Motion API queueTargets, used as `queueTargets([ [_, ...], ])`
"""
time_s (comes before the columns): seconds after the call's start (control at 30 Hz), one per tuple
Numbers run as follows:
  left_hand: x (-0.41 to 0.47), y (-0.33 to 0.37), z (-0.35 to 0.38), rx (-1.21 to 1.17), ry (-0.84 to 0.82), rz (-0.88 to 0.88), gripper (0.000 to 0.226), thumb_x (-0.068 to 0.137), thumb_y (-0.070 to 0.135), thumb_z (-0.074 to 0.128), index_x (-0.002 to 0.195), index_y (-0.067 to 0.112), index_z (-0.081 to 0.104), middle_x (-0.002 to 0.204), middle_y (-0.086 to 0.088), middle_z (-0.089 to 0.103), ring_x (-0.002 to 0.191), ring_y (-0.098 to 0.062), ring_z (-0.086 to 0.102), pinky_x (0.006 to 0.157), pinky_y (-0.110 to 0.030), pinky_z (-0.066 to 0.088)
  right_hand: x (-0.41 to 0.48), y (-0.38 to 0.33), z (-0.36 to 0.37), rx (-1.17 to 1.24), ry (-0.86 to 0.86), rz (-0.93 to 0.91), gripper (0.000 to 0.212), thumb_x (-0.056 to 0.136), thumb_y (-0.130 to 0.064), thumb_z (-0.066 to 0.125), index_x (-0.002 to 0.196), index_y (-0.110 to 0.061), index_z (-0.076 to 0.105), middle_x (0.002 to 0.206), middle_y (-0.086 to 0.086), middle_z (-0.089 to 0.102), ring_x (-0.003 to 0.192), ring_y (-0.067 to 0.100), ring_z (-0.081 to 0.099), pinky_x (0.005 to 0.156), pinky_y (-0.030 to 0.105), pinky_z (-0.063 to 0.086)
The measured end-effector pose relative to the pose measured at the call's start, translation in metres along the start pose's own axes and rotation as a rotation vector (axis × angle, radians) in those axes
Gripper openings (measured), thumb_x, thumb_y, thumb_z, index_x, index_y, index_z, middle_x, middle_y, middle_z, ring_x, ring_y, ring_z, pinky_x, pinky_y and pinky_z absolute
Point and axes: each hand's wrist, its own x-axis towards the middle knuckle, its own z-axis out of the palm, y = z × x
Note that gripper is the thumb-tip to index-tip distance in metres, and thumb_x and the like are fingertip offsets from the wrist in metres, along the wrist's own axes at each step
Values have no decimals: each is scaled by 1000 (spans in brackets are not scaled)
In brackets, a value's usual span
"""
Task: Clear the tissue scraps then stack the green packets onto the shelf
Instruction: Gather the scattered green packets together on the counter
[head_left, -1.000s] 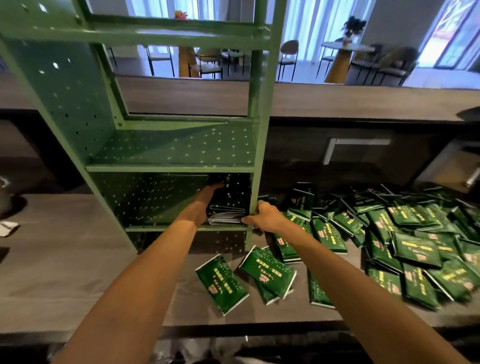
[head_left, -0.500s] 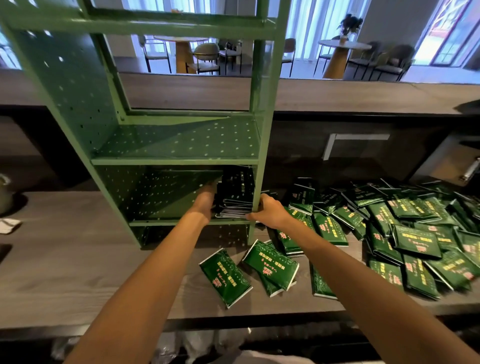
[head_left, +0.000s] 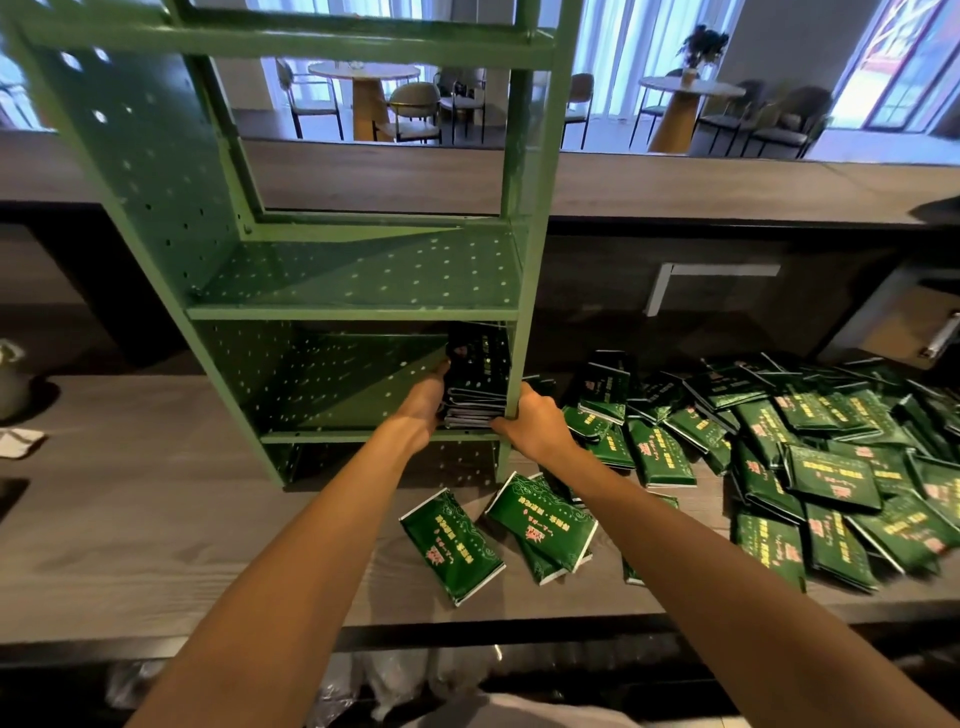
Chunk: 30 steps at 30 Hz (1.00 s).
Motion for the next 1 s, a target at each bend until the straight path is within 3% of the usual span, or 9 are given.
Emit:
queueTargets([
  [0.13,-4,0,-3,85,87,128,38,101,27,36,131,8,47,130,-8,53,120,-21,49,100,-29,34,-2,1,1,16,3,8,41,87,-26,63,121,-5,52,112,16,63,102,34,60,87,44,50],
  [0.27,-11,-9,-9,470,-56,262,42,96,21,49,137,15,42,117,7,49,112,-7,44,95,-22,31,-3,2,-1,24,-16,-1,39,87,-22,62,121,-5,52,113,15,64,103,33,59,85,39,50],
  [0.37,-7,-18,-8,640,-42,277,37,96,25,50,131,14,50,127,-4,57,122,-20,50,95,-25,36,-5,4,-6,35,-58,-24,44,86,-18,65,124,-4,49,115,15,63,106,31,59,86,38,49],
  [0.6,-12,-21,2,668,71,293,38,100,27,41,131,6,47,127,-17,57,119,-29,52,91,-30,40,-9,4,-10,74,-61,-47,46,86,-15,65,126,-4,45,117,16,62,109,32,58,90,41,48],
  [0.83,-15,-20,2,638,52,293,41,98,25,45,136,9,43,132,-13,54,125,-27,48,91,-25,35,-13,2,-9,99,-41,-68,48,89,-18,62,131,-7,41,118,14,62,109,31,58,93,44,46],
  [0.93,-19,-17,3,668,56,343,57,96,18,50,147,18,25,142,-8,45,131,-25,41,98,-24,32,-14,2,-9,102,-48,-70,47,90,-18,61,131,-7,41,119,14,61,110,31,58,93,43,46],
  [1.0,-18,-16,3,732,71,374,67,95,17,51,149,30,14,150,-5,35,136,-23,34,106,-31,30,-14,2,-10,106,-51,-68,47,90,-18,60,132,-7,42,120,14,61,110,31,58,94,41,46],
])
